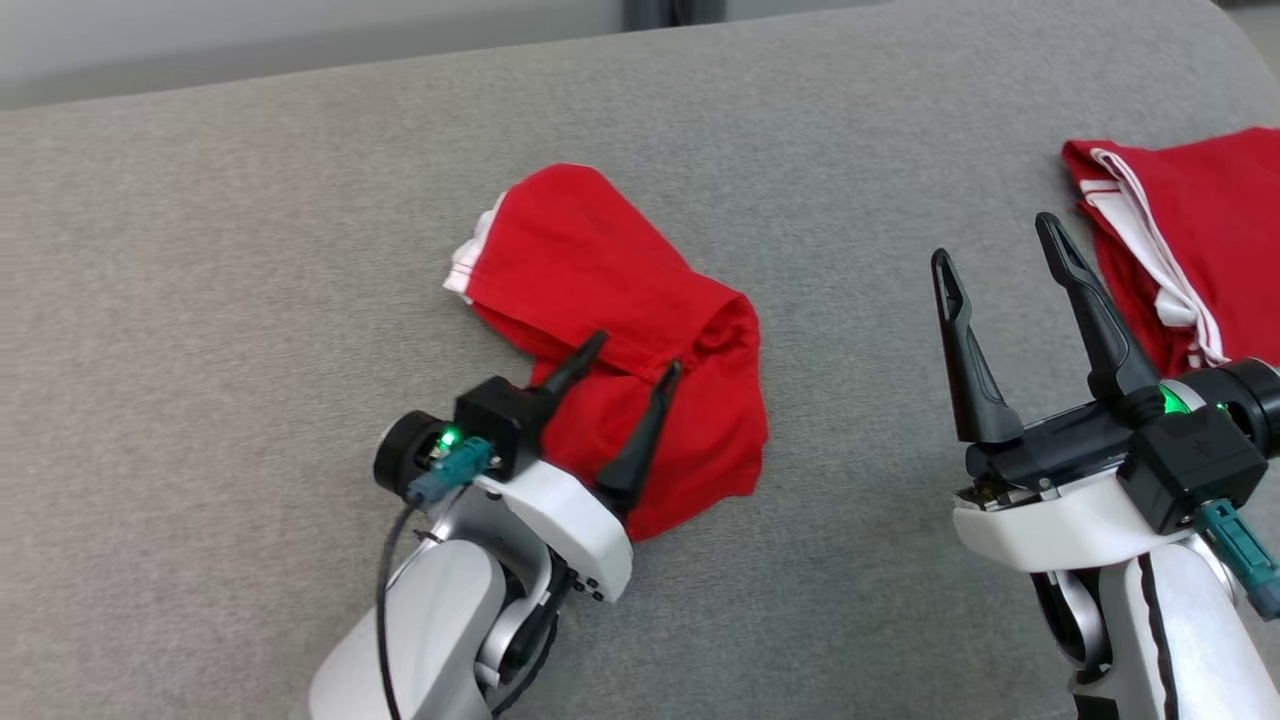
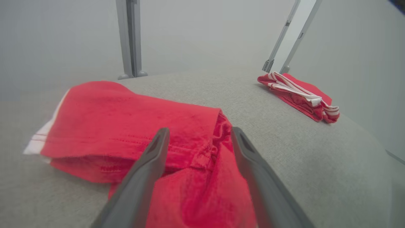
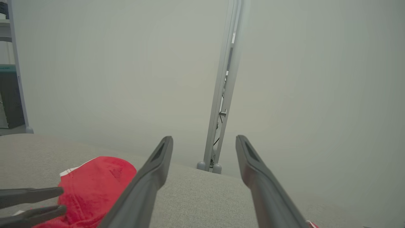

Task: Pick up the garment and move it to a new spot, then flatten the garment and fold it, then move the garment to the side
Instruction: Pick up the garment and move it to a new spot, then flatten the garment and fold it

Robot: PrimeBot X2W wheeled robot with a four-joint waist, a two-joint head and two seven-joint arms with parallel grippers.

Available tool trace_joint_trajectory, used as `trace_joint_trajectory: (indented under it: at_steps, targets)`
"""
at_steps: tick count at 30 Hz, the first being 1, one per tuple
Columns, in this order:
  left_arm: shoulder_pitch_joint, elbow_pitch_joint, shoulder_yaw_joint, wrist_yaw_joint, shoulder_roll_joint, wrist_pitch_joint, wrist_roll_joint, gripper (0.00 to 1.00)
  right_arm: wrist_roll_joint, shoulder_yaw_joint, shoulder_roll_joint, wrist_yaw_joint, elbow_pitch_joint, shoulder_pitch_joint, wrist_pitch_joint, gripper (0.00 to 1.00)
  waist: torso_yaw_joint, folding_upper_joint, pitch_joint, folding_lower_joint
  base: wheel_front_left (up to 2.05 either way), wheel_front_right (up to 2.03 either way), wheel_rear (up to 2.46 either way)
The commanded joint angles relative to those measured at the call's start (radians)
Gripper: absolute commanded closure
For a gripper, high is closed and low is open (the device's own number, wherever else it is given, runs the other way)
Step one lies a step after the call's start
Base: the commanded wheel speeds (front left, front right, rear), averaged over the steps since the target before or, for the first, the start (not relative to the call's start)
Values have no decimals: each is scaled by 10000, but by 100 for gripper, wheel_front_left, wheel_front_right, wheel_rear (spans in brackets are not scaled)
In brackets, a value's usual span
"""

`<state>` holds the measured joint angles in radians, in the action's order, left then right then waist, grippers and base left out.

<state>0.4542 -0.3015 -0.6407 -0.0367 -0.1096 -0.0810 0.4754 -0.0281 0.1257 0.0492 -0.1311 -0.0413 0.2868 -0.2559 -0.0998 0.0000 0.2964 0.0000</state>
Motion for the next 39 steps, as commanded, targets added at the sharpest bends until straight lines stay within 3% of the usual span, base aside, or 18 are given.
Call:
trace_joint_trajectory:
  at_steps: [1, 10, 13, 19, 29, 39]
  targets:
    - [-86, 40, 147, -73, -59, -132, 72, 0, -79, -24, 36, 8, 68, -12, -48, 0, 215, 0, -142, 0, 0, 0, 0]
    - [-172, 249, 1443, -644, -886, -1419, 62, 0, -450, 184, 43, 8, 500, -259, 173, 0, 1238, 0, -868, 0, 0, 0, 0]
    - [-424, 204, 1740, -703, -1271, -1667, -71, 0, -556, 278, 38, 8, 758, -423, 248, 0, 1559, 0, -1136, 0, 0, 0, 0]
    - [-1388, 212, 2471, -754, -1498, -1830, -32, 0, -516, 398, 40, 8, 1245, -777, 232, 0, 2083, 0, -1622, 0, 0, 0, 0]
    - [-3498, 1375, 3847, -400, -338, -1840, -1296, 0, -237, 347, 41, 8, 1792, -1247, 48, 0, 2511, 0, -1960, 0, 0, 0, 0]
    - [-3782, 1438, 4704, 365, 355, -1842, -2154, 0, -264, 437, 40, 8, 2031, -1114, 37, 0, 2730, 0, -1938, 0, 0, 0, 0]
